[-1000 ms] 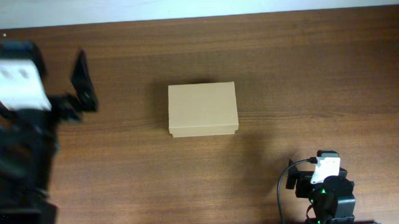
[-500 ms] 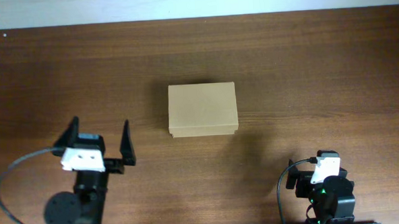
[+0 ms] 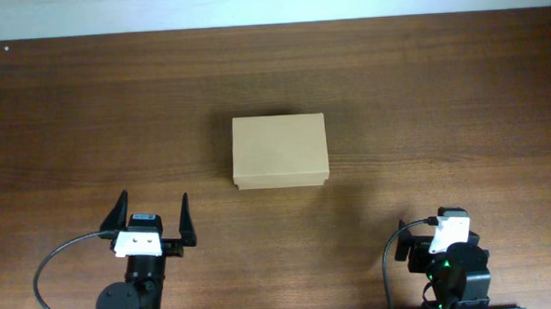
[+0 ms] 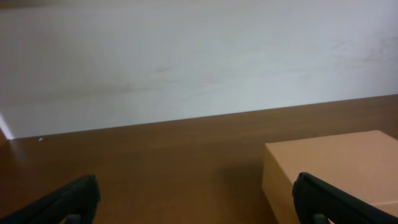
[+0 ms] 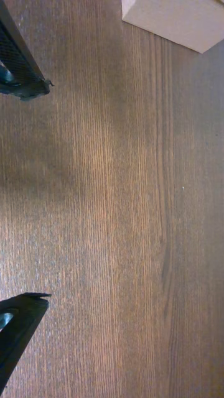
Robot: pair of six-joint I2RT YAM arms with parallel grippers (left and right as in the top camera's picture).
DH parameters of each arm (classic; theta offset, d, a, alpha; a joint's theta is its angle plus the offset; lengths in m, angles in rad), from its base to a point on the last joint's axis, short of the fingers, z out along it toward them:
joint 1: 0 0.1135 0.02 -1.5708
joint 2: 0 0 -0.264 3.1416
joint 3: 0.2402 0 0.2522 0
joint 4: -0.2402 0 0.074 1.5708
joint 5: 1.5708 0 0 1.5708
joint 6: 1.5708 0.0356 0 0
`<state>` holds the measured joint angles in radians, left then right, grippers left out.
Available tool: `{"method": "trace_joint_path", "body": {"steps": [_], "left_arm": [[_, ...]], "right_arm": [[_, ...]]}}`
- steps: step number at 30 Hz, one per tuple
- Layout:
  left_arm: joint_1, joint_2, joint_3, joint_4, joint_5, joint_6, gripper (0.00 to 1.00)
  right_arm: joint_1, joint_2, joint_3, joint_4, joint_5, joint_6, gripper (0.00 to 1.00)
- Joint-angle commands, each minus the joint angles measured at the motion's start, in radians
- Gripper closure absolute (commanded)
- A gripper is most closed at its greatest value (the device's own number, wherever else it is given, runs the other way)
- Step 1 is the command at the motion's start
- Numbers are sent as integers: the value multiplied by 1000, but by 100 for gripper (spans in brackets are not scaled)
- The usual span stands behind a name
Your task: Pack container
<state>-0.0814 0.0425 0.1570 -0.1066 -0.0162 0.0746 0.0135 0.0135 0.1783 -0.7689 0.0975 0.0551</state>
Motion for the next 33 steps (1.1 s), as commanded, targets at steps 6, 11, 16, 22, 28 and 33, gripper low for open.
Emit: {"method": "trace_joint_path", "body": {"steps": [6, 11, 16, 22, 28, 33], "left_arm": [[46, -29, -43, -52, -7, 9, 1], [46, -29, -55, -69, -7, 9, 1], [46, -31, -104, -69, -7, 9, 1], [46, -33, -112, -51, -6, 8, 1], [46, -33, -112, -51, -7, 9, 1], [46, -33, -112, -51, -7, 9, 1]], "right_arm": [[-7, -10, -11, 2, 12, 3, 1], [-7, -10, -11, 2, 12, 3, 1], [-7, -10, -11, 2, 12, 3, 1], [-7, -10, -11, 2, 12, 3, 1], [-7, -10, -11, 2, 12, 3, 1], [-7, -10, -11, 2, 12, 3, 1]]}}
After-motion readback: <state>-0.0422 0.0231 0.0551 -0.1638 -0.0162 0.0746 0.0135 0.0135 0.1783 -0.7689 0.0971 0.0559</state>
